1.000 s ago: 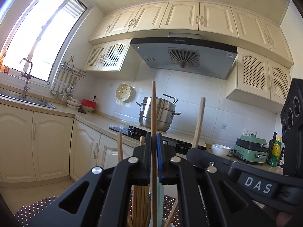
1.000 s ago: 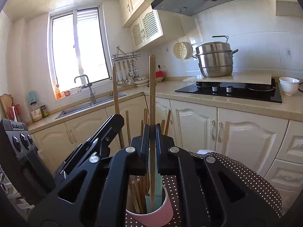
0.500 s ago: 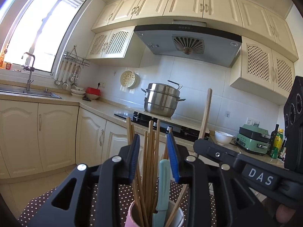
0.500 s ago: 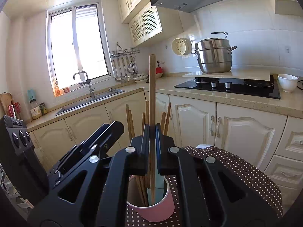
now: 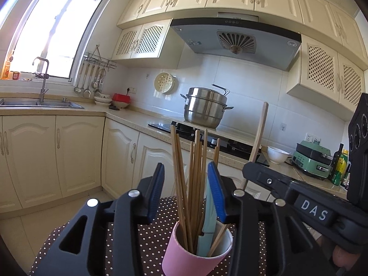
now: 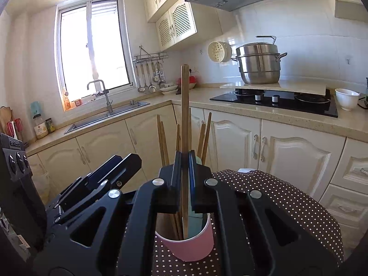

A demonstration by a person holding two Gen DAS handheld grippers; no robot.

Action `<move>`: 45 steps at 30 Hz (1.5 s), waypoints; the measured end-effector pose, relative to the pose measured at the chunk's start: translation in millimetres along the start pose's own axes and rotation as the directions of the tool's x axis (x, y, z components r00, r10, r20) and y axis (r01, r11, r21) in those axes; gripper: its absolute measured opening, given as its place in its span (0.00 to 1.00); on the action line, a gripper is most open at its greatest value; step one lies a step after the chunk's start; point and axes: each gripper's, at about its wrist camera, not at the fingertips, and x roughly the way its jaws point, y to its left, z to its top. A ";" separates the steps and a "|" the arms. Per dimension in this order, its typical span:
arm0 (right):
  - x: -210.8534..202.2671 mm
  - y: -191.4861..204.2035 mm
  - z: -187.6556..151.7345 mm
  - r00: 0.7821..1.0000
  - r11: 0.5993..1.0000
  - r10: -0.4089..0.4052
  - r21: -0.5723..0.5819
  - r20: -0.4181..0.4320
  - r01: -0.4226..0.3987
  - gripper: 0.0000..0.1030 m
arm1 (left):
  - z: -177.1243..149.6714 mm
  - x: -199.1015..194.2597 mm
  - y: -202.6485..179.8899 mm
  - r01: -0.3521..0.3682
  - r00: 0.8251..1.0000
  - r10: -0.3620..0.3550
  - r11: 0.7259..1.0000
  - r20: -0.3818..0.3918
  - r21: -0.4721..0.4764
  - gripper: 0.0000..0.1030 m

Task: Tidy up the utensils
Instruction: 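Open both grippers to release the chopsticks into the pink cup, then lower the left gripper onto the dark spoon and grasp it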

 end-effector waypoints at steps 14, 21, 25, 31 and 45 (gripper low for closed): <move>-5.3 5.2 -7.9 1.000 1.000 -0.023 -0.011 -0.016 0.023 0.07 | -1.6 -10.0 -1.1 -0.014 0.999 0.014 1.000 -0.043 0.003 0.44; -10.9 5.9 -6.9 0.999 0.999 -0.031 -0.010 -0.019 0.031 0.07 | 0.2 -16.5 -4.5 -0.012 0.999 0.013 1.000 -0.047 0.005 0.48; -15.3 6.8 -6.5 0.999 0.999 -0.036 -0.012 -0.022 0.036 0.08 | 1.3 -21.6 -7.3 -0.015 0.998 0.016 1.000 -0.053 0.013 0.50; -22.3 3.5 -7.5 0.998 0.999 -0.048 0.001 -0.034 0.048 0.25 | 1.8 -29.8 -5.7 -0.016 0.998 0.016 1.000 -0.068 -0.008 0.52; -57.0 1.0 -21.8 0.996 0.997 -0.075 -0.007 -0.057 0.075 0.40 | -5.9 -56.5 -23.4 -0.002 0.986 0.006 1.000 -0.169 0.024 0.55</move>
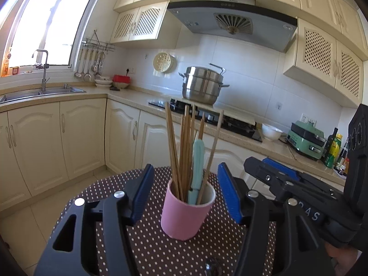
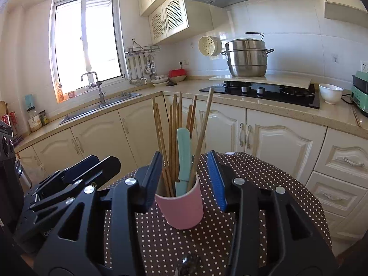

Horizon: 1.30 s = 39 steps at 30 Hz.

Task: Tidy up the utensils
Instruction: 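Lower the left gripper onto the dark spoon and grasp it, then grasp the metal spoon handle with the right gripper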

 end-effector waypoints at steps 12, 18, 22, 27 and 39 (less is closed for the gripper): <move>-14.8 -23.6 -62.4 0.985 0.998 -0.048 0.021 -0.167 0.052 0.43 | -61.5 12.7 -21.9 0.060 0.946 -0.046 0.998 -0.321 0.033 0.55; -16.4 -40.0 -102.7 0.959 0.996 -0.074 0.032 -0.274 0.086 0.44 | -100.3 37.9 -29.3 0.061 0.836 -0.026 0.997 -0.548 0.044 0.55; -17.4 -52.7 -119.9 0.940 0.994 -0.064 0.066 -0.334 0.091 0.44 | -118.4 45.5 -38.7 0.071 0.784 -0.015 0.995 -0.621 0.066 0.55; -20.9 -60.2 -134.5 0.927 0.994 -0.034 0.086 -0.372 0.072 0.44 | -131.6 49.0 -44.0 0.078 0.752 -0.013 0.994 -0.659 0.070 0.40; -28.7 -68.7 -155.5 0.918 0.991 0.005 0.128 -0.397 0.050 0.45 | -141.8 61.8 -49.3 0.069 0.729 0.006 0.994 -0.684 0.081 0.11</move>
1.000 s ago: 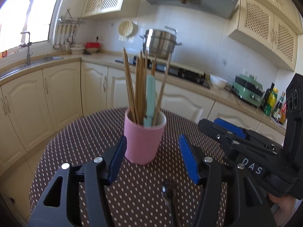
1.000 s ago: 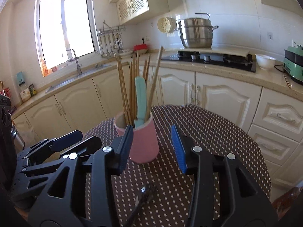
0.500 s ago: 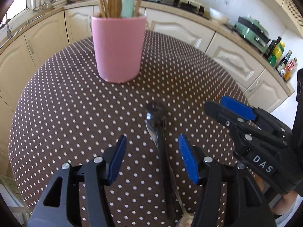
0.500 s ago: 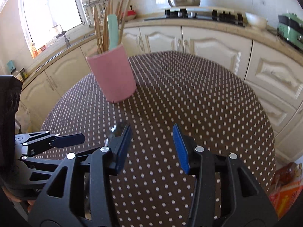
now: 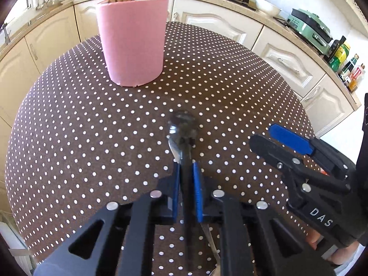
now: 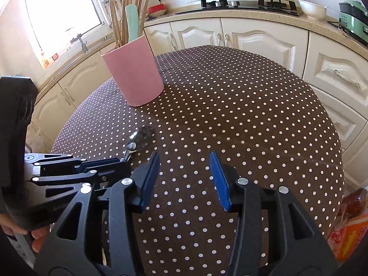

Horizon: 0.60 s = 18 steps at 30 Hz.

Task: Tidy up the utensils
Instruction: 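Grasp the metal spoon handle with the right gripper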

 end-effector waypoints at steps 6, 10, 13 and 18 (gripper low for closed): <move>1.4 2.7 3.1 1.000 1.000 0.015 -0.003 -0.016 -0.015 0.45 | -6.1 -11.5 16.2 0.028 0.999 -0.026 0.999 0.038 -0.037 0.11; 5.0 14.9 2.5 0.999 0.999 0.028 -0.031 -0.046 -0.030 0.45 | -12.5 -28.4 32.8 0.041 0.997 -0.037 0.997 0.073 -0.061 0.11; 10.8 31.9 2.0 0.993 0.997 0.045 -0.065 -0.108 -0.052 0.45 | -20.5 -33.4 45.0 0.017 0.998 -0.011 0.997 0.069 -0.081 0.11; 20.9 69.2 -6.5 0.977 0.987 0.027 -0.151 -0.211 -0.060 0.45 | -37.4 -39.8 60.5 -0.011 0.998 0.017 0.993 0.057 -0.115 0.11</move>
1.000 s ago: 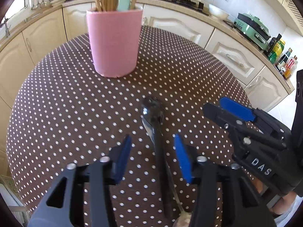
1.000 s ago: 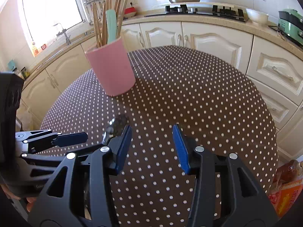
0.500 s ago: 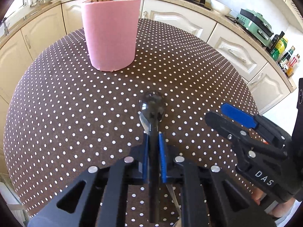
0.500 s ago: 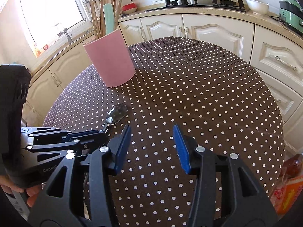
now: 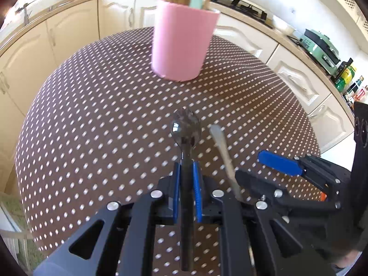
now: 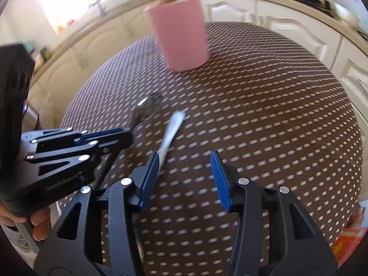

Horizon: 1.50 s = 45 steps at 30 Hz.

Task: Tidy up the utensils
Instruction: 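Grasp the metal spoon handle with the right gripper, then lift both held spoons over the pink cup and lower them inside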

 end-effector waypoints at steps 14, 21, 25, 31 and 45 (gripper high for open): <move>12.2 52.3 -16.3 0.991 0.983 -0.115 -0.154 -0.066 0.104 0.19 | -20.3 -9.1 17.3 0.027 1.000 -0.026 0.999 0.013 -0.036 0.11; 12.4 42.4 -13.4 0.997 0.992 -0.062 -0.115 -0.053 0.055 0.08 | -14.8 -6.6 13.8 0.050 0.998 -0.049 0.998 0.027 -0.044 0.11; 6.0 35.0 -12.6 0.999 0.995 -0.037 -0.090 -0.010 0.036 0.08 | -11.7 -11.0 11.6 0.065 0.996 -0.062 0.997 0.069 -0.043 0.11; -13.4 21.5 -4.5 0.996 0.999 0.015 -0.039 0.092 -0.011 0.08 | -2.7 -25.2 5.4 0.092 0.980 -0.083 0.995 0.179 -0.043 0.11; -56.6 -4.1 17.2 0.958 0.995 0.084 0.026 0.273 -0.095 0.08 | 30.3 -44.1 -28.7 0.100 0.920 -0.104 0.995 0.377 0.029 0.11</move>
